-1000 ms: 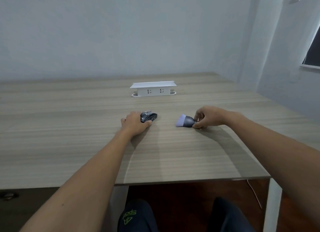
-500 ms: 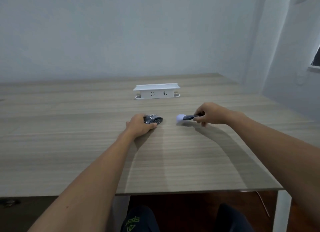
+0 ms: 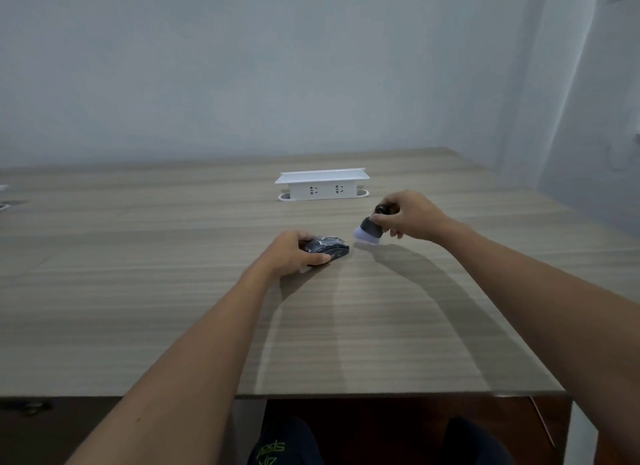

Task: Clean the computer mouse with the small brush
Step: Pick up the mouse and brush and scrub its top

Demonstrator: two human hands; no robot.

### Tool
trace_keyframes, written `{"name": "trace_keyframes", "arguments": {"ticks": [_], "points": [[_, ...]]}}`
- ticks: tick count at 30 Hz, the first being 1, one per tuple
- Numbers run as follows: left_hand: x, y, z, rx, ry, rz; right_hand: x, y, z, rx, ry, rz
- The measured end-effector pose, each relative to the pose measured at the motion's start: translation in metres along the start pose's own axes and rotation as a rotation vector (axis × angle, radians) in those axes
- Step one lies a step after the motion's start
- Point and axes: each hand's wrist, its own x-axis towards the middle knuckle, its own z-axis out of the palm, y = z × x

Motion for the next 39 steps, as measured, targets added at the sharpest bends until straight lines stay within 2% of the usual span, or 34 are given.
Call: {"name": "trace_keyframes", "arguments": {"ticks": [7, 12, 19, 24, 30, 35, 39], "points": [[0.007, 0.002, 0.001, 0.021, -0.036, 0.013, 0.008, -0.013, 0.006, 0.157, 0.075, 0.018], [0.011, 0.004, 0.006, 0.032, -0.074, 0.058, 0.018, -0.021, 0.013, 0.185, 0.056, 0.02], [0.018, 0.009, 0.004, 0.033, -0.07, 0.077, 0.023, -0.021, 0.019, 0.059, -0.021, 0.037], [0.019, 0.013, 0.002, 0.102, -0.063, 0.1, 0.024, -0.015, 0.02, -0.034, -0.017, 0.051], [0.022, 0.011, 0.001, 0.138, -0.062, 0.1, 0.03, -0.029, 0.024, 0.076, -0.027, 0.049], [0.023, 0.009, 0.0, 0.127, -0.04, 0.073, 0.028, -0.017, 0.019, -0.06, -0.046, 0.112], [0.024, 0.011, 0.001, 0.126, -0.038, 0.071, 0.023, -0.006, 0.017, -0.063, -0.051, 0.155]]}}
